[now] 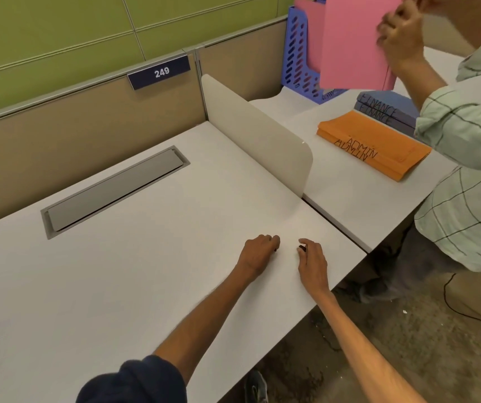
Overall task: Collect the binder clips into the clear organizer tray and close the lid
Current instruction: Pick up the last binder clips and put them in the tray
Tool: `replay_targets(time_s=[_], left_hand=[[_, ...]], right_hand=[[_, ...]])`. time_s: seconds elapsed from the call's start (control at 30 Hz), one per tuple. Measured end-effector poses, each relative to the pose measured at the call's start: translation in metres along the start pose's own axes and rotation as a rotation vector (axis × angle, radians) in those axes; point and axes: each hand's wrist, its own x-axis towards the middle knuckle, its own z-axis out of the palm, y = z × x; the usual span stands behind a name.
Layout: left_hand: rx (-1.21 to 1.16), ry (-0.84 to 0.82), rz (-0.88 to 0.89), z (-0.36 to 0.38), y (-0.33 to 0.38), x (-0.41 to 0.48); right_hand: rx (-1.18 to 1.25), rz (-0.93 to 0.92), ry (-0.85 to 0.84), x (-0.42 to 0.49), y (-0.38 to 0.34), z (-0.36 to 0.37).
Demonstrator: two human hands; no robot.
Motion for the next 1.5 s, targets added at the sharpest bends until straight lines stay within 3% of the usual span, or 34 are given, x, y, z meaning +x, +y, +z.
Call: replay_targets(time_s=[0.2,0.47,0.77,0.83,1.0,1.5], left_hand=[[-0.068,0.126,-0.048,-0.005,-0.011,-0.005],[0.053,0.22,-0.149,-0.018,-0.033,-0.031],[0.055,0.212,-0.199,-0.027,-0.058,-0.062],[0.102,0.278,-0.335,-0.048,-0.105,-0.13],[0.084,0.229,-0.334,-0.049,-0.108,-0.137],[-0.008,0.448,-0.631,-0.069,-0.182,-0.249]], right_hand=[[-0.004,-0.029,-0.06,0.009,-0.002,0.0],[0.127,-0.045,-0.093,0.01,-0.036,0.023],[0.005,-0.117,-0.111,0.005,-0.066,0.043],[0.025,-0.279,-0.233,-0.027,-0.126,0.086],[0.03,-0.256,-0.25,-0.027,-0.131,0.094],[0.283,-0.398,-0.523,-0.081,-0.225,0.177]])
